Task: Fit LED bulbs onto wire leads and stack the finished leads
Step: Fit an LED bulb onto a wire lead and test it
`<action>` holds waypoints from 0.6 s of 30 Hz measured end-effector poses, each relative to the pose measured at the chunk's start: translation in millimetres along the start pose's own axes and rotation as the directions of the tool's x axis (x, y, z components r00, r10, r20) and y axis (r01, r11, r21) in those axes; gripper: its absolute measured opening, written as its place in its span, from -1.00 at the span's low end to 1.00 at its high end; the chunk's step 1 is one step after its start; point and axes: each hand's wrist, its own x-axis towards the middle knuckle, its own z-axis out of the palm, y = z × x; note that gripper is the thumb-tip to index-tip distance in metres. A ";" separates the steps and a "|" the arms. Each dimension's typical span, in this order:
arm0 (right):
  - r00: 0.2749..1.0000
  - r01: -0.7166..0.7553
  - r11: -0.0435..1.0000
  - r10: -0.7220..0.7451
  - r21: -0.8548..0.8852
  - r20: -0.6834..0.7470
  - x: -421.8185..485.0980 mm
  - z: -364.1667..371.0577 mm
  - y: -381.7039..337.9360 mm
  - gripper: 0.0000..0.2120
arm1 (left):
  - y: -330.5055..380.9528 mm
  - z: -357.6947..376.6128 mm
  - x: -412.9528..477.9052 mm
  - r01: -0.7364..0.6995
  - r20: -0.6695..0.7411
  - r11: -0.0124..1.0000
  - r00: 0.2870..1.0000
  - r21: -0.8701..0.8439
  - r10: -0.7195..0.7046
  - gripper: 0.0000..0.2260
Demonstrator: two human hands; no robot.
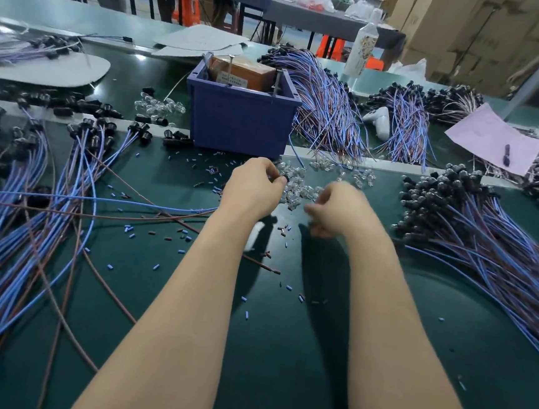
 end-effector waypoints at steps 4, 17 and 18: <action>0.921 0.018 0.997 0.015 0.080 -0.390 44.3 -4.4 0.3 -0.74 | 2.6 -0.9 6.5 -0.010 0.013 1.000 1.000 0.008 0.010 -0.83; 0.850 -0.091 0.986 0.149 0.136 -0.506 76.4 12.6 31.1 -0.74 | 6.3 11.2 22.7 -0.022 0.028 1.000 0.999 -0.001 0.022 -0.84; 0.844 -0.089 0.986 0.149 0.140 -0.516 77.0 11.3 32.0 -0.73 | 6.1 11.7 23.1 -0.023 0.030 1.000 0.999 0.000 0.023 -0.85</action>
